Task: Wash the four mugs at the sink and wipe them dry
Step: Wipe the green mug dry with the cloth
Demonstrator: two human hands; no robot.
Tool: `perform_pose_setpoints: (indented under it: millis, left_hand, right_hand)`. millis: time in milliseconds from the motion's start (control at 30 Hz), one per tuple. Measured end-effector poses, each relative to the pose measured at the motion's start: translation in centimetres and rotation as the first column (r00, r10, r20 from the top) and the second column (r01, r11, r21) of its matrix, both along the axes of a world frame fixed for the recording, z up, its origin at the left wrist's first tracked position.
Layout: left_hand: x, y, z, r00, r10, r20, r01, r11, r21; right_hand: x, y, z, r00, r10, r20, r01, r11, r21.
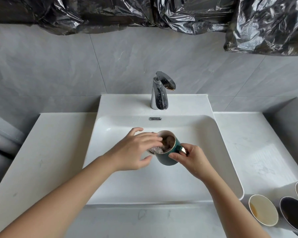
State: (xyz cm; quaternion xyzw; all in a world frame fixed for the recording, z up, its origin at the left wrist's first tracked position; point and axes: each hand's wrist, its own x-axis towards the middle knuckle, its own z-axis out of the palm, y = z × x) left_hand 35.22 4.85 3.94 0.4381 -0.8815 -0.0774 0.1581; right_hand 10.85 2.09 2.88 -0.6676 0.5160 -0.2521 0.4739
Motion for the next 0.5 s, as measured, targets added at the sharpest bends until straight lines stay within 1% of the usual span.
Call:
perform_pose_setpoints:
  millis: [33,100,167,233,267,300,400,500]
  left_hand:
    - [0.4,0.1,-0.2,0.994,-0.03,0.106,0.033,0.999,-0.022]
    - [0.2,-0.4,-0.1,0.95,-0.107,0.294,0.121,0.992,-0.029]
    - [-0.8,-0.9,0.2,0.902,-0.169,0.397,0.173,0.985,0.028]
    - [-1.7,-1.1,0.8,0.861,-0.187,0.473,0.156,0.982,0.105]
    - [-1.9,-1.2,0.8,0.84,-0.178,0.512,0.139,0.984,0.113]
    - [-2.0,-1.2,0.8,0.829,-0.163,0.535,0.139,0.987,0.086]
    - [-1.6,-1.2,0.8,0.829,-0.126,0.545,0.219,0.97,-0.108]
    - [-1.1,-0.8,0.7,0.848,-0.116,0.517,0.248,0.949,-0.193]
  right_hand:
    - [0.1,-0.1,0.1,1.0,0.008,0.011,-0.008,1.0,0.011]
    - [0.5,-0.1,0.2,0.999,0.041,0.008,-0.041,0.999,0.021]
    - [1.0,0.1,0.1,0.997,0.079,-0.01,-0.079,0.997,0.016]
    - [1.4,0.2,0.1,0.995,0.1,-0.027,-0.1,0.995,-0.006]
    - [1.4,0.1,0.1,0.994,0.104,-0.037,-0.105,0.994,-0.025]
    - [1.3,-0.1,0.2,0.993,0.109,-0.05,-0.111,0.993,-0.041]
    - [1.1,-0.5,0.6,0.989,0.136,-0.05,-0.138,0.99,-0.024]
    - [0.9,-0.6,0.8,0.991,0.134,-0.016,-0.133,0.991,0.019]
